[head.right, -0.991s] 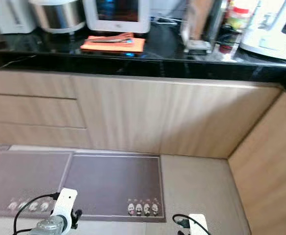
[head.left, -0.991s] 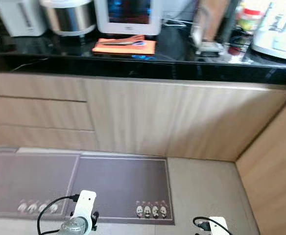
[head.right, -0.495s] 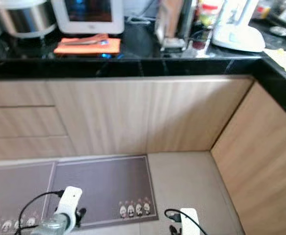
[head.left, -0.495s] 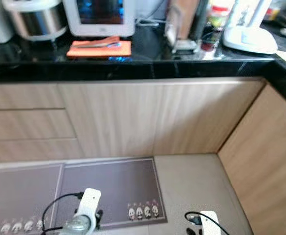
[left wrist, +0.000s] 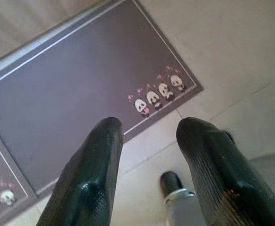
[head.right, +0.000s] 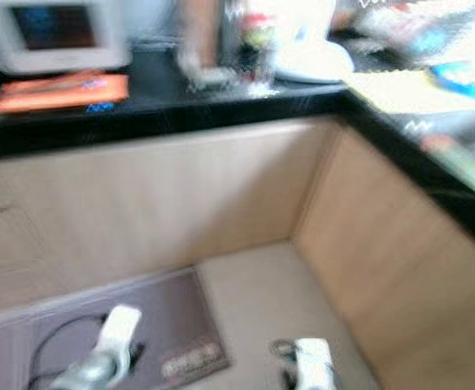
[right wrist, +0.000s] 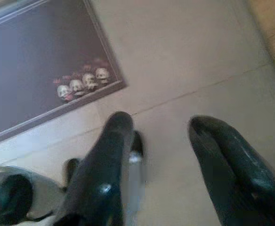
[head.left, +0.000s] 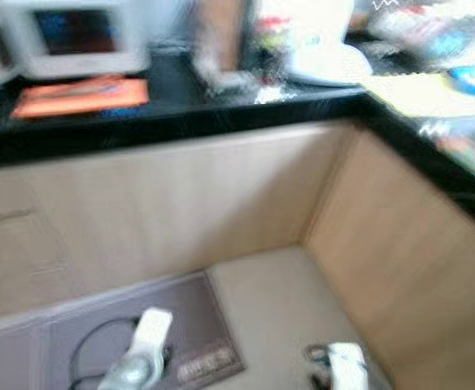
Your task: Kitchen organization
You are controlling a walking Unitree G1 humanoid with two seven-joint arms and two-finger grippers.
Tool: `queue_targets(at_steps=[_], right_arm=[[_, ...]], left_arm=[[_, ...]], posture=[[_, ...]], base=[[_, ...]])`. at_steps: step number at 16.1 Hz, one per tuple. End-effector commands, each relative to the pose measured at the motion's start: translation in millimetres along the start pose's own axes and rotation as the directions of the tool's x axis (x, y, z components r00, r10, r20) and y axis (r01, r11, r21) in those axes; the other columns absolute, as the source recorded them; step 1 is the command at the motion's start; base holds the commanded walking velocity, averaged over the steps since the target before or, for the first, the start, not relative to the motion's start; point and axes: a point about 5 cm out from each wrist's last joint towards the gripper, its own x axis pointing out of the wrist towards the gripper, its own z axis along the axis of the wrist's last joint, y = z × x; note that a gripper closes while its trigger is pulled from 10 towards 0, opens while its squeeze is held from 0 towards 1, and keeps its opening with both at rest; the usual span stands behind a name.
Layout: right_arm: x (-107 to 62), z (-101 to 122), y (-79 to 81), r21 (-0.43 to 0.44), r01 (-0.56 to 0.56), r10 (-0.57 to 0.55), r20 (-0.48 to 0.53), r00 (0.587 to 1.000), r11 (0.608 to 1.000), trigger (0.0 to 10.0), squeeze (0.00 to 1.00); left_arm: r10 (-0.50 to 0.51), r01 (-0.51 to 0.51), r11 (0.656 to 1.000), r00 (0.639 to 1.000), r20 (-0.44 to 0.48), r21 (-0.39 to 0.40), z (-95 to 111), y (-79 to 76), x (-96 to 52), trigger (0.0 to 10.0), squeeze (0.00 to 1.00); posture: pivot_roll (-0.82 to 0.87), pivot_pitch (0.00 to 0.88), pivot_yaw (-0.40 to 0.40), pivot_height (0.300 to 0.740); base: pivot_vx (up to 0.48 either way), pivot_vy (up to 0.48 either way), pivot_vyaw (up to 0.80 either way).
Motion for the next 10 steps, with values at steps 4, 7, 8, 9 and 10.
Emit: queue_targets(at_steps=[4,7,8,9,10], right_arm=[[-2.6,-4.0,-10.3,-0.001,0.024,-0.024,-0.017,1.0,1.0,10.0,0.0],[-2.7,-4.4,-10.5,0.0,0.027,-0.027,-0.018,0.999,1.0,10.0,0.0],[-2.9,-5.1,-10.7,-0.001,0.028,-0.028,-0.02,0.999,1.0,10.0,0.0],[-2.9,-5.4,-10.8,-0.002,0.028,-0.028,-0.021,0.999,1.0,10.0,0.0],[-3.0,-5.8,-11.0,-0.002,0.028,-0.028,-0.023,0.999,1.0,10.0,0.0]], left_arm=[[-0.017,0.017,1.0,1.0,0.005,0.002,3.0,-4.6,1.2,10.0,0.0],[-0.024,0.024,1.0,1.0,0.005,0.001,3.0,-5.4,1.2,10.0,0.0],[-0.028,0.028,1.0,1.0,0.003,0.0,2.3,-6.0,1.2,10.0,0.0],[-0.031,0.031,1.0,1.0,0.0,0.001,1.4,-6.9,1.1,10.0,0.0],[-0.032,0.032,0.999,0.999,-0.001,0.002,1.0,-7.3,1.0,10.0,0.0]], posture=[[-0.06,0.0,-0.011,0.74],[-0.06,0.0,-0.008,0.74],[-0.06,0.0,-0.007,0.74],[-0.06,0.0,-0.007,0.74],[-0.07,0.0,-0.007,0.74]], base=[[0.0,0.0,-0.8],[0.0,0.0,-0.8],[0.0,0.0,-0.8],[0.0,0.0,-0.8],[0.0,0.0,-0.8]])
